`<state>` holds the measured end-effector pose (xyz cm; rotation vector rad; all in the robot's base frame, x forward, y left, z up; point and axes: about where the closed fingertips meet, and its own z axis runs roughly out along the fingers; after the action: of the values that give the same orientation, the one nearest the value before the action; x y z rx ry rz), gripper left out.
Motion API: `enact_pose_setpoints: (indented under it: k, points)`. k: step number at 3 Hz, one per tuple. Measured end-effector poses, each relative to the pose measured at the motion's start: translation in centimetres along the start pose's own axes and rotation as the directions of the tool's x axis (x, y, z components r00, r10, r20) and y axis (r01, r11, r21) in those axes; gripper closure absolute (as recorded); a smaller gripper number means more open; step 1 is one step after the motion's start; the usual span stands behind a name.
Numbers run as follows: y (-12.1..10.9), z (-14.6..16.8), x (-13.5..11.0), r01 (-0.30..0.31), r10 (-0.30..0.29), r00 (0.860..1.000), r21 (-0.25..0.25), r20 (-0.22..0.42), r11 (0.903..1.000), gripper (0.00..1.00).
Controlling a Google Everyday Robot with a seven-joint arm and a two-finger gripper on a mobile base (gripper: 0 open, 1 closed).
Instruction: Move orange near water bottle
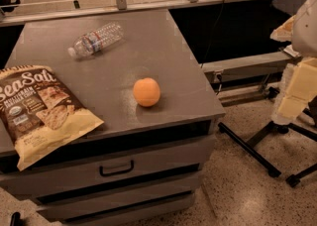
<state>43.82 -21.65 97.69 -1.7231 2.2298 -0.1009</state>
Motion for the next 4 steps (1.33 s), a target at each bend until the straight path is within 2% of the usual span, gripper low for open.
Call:
enact_pose_setpoints:
  k: [1, 2, 3, 4]
  points:
    - [0.0, 0.0, 0.0, 0.0, 0.0, 1.0, 0.0, 0.0, 1.0, 0.0]
    - [-1.5, 2.5, -3.0, 0.037, -0.036, 0.997, -0.005, 0.072, 0.9993, 0.0]
    - [-3.4, 6.4, -8.3, 0.107, -0.104, 0.98, -0.013, 0.169, 0.9942, 0.0]
    - [-4.4, 9.0, -13.3, 0.18, -0.17, 0.953, -0.016, 0.251, 0.9836, 0.0]
